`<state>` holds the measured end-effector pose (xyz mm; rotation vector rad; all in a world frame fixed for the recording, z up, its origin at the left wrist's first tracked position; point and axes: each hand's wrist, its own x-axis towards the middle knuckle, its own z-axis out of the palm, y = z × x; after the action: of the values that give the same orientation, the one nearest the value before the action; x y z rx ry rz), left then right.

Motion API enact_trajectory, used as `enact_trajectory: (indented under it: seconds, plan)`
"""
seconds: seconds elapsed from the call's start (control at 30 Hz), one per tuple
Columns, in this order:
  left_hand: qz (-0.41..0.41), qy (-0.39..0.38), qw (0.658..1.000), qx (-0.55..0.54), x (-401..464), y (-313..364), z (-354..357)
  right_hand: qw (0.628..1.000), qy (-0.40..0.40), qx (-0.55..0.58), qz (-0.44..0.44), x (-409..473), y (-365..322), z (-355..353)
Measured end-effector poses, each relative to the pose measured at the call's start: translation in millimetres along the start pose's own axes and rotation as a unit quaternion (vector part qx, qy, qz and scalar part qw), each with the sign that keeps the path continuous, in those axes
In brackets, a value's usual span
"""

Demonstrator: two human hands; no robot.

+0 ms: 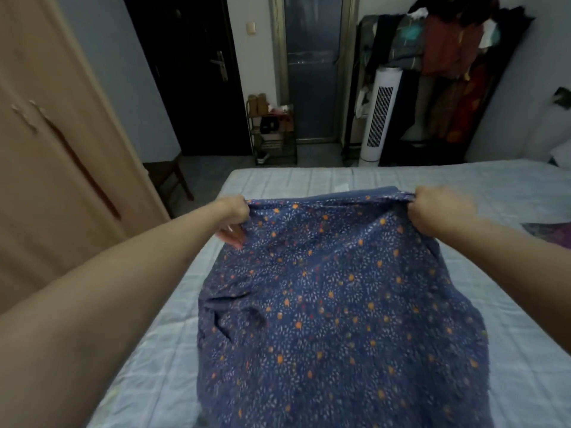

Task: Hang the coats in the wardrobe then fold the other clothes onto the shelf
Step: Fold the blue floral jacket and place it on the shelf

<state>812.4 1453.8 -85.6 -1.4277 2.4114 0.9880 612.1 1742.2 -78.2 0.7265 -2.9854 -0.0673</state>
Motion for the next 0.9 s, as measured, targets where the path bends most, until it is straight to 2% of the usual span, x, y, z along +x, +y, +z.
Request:
enact_trajectory:
  seconds: [0.03, 0.07, 0.13, 0.17, 0.2, 0.27, 0.33, 0.4, 0.47, 0.57, 0.73, 0.8, 0.9]
  plan:
    - [-0.001, -0.01, 0.999, -0.04, 12.9, 8.5, 2.2, 1.0, -0.02, 0.006, 0.002, 10.6, -1.6, -1.6]
    - [0.023, 0.019, 0.997, -0.073, 25.6, 19.8, 2.9, 0.999, -0.043, 0.012, -0.011, 21.6, -3.1, -5.6]
    - [0.114, 0.145, 0.976, -0.113, 45.1, 47.8, -4.7, 0.999, -0.03, 0.04, -0.021, 45.7, -4.4, -21.2]
    - [0.159, 0.2, 0.958, -0.131, 49.1, 61.6, -12.6, 0.996, 0.01, 0.085, -0.004, 58.6, -2.5, -31.0]
    - [0.2, 0.241, 0.937, -0.154, 47.8, 76.2, -22.1, 0.981, 0.062, 0.183, 0.03, 71.0, 1.5, -41.0]
    - [0.292, 0.296, 0.89, -0.185, 40.6, 101.2, -44.3, 0.913, 0.162, 0.365, 0.079, 84.5, 11.7, -67.6]
    - [0.376, 0.32, 0.851, -0.182, 25.6, 113.2, -62.3, 0.874, 0.207, 0.434, 0.071, 84.6, 23.5, -88.4]
    - [0.43, 0.329, 0.824, -0.169, 8.1, 109.3, -69.2, 0.861, 0.229, 0.452, 0.034, 69.8, 33.3, -97.2]
    - [0.462, 0.324, 0.812, -0.151, -7.8, 93.2, -59.9, 0.855, 0.247, 0.457, 0.005, 45.4, 40.6, -88.8]
    - [0.479, 0.314, 0.811, -0.118, -23.8, 45.7, -22.2, 0.843, 0.246, 0.475, -0.051, -4.6, 50.0, -51.6]
    - [0.405, 0.291, 0.863, 0.082, -47.3, -77.7, 76.0, 0.899, 0.147, 0.398, -0.106, -116.5, 64.0, 54.1]
    - [0.389, 0.255, 0.87, 0.166, -63.4, -133.6, 131.8, 0.916, 0.087, 0.382, -0.082, -164.7, 67.5, 114.5]
    - [0.36, 0.16, 0.888, 0.236, -82.7, -227.5, 227.4, 0.934, -0.018, 0.356, -0.018, -241.5, 71.2, 214.2]
